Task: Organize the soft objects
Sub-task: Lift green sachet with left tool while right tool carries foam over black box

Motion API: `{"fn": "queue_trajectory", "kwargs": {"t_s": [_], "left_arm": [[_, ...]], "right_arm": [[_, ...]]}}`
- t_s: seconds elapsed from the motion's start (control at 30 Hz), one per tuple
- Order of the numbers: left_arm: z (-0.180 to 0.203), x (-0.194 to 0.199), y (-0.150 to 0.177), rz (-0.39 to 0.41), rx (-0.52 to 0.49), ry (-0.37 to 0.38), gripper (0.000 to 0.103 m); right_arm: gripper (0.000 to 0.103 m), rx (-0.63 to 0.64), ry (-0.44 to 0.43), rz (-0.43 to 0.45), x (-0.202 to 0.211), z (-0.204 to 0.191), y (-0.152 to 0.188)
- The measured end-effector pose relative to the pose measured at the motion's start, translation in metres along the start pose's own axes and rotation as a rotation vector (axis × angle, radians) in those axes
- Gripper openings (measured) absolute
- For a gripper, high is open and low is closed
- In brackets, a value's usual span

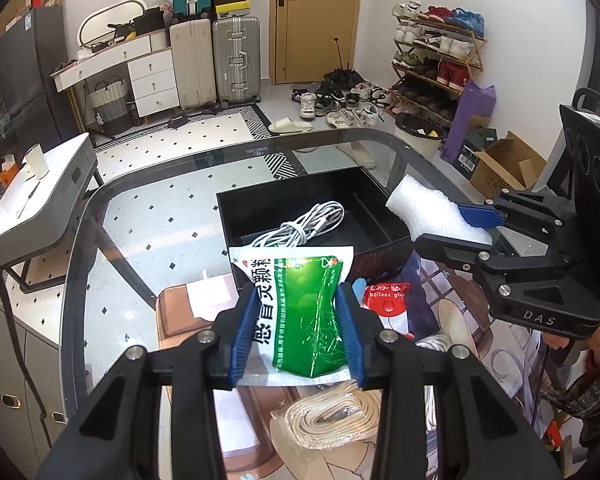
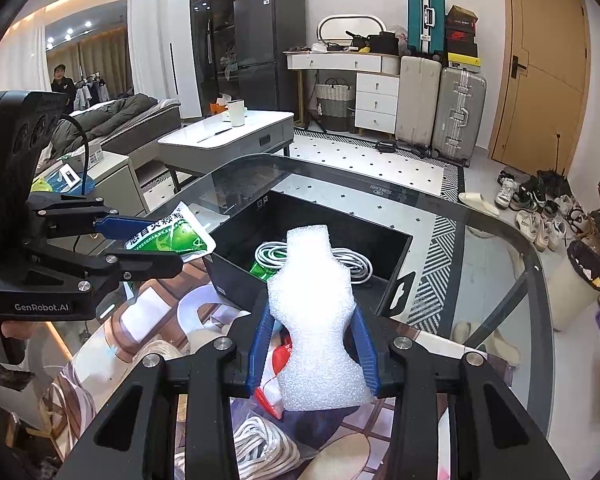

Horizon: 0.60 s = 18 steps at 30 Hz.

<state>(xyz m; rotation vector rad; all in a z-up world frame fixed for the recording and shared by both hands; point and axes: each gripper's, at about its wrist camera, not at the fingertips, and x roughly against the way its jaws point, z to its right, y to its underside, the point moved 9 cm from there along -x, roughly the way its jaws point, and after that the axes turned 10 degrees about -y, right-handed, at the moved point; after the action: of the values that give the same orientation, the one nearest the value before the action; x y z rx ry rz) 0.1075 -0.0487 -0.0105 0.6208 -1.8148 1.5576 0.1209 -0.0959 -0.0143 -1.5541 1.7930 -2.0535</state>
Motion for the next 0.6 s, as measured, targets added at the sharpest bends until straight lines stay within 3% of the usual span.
{"fn": "queue_trajectory", "kwargs": {"t_s": [0.6], "left_arm": [[-0.005,-0.008,-0.017,0.021,0.011,-0.033,0.038]], "right_arm": [[0.039,-0.040,-0.018,0.033,-0.012,-0.004,-0.014]]}}
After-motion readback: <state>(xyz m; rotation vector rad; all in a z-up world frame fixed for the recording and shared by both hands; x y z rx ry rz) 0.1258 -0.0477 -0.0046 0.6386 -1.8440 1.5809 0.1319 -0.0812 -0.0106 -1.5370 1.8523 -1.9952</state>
